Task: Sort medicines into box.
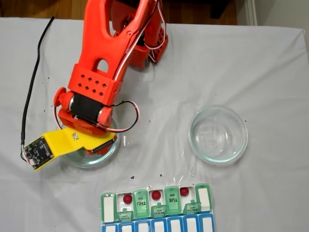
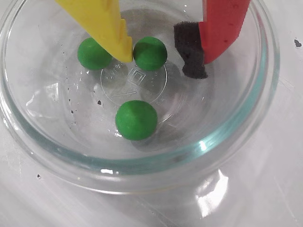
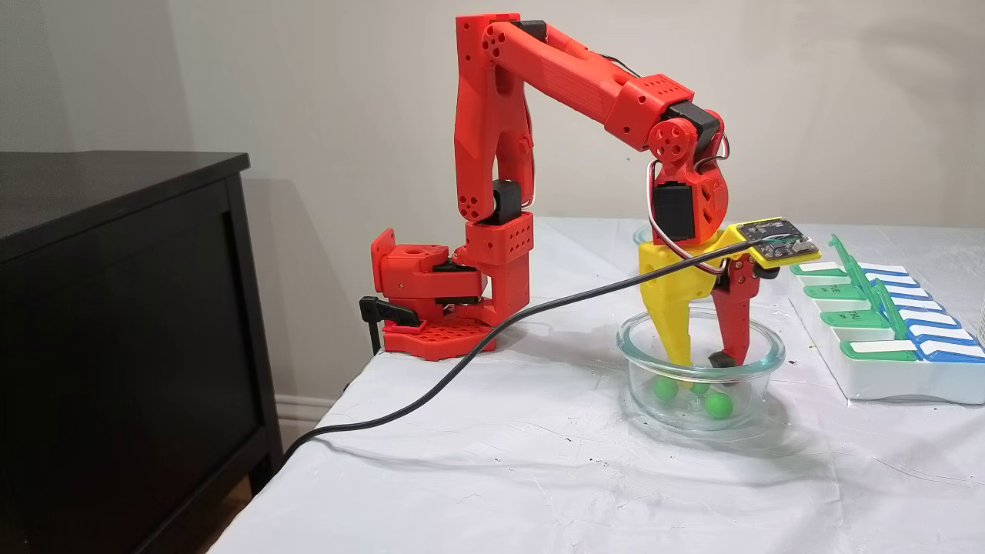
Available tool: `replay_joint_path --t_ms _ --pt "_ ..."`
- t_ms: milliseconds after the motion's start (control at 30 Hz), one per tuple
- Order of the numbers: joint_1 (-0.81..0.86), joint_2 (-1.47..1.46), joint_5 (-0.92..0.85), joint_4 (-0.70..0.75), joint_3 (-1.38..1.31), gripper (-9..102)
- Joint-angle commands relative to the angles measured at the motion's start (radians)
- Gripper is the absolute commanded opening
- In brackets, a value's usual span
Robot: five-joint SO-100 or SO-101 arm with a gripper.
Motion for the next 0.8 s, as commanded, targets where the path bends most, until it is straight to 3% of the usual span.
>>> replay_joint_path --t_ms 0,767 --pt "0.005 0.089 -0.008 -0.018 -0.015 17" --pt "0.005 0.130 -0.038 -0.040 0.034 14"
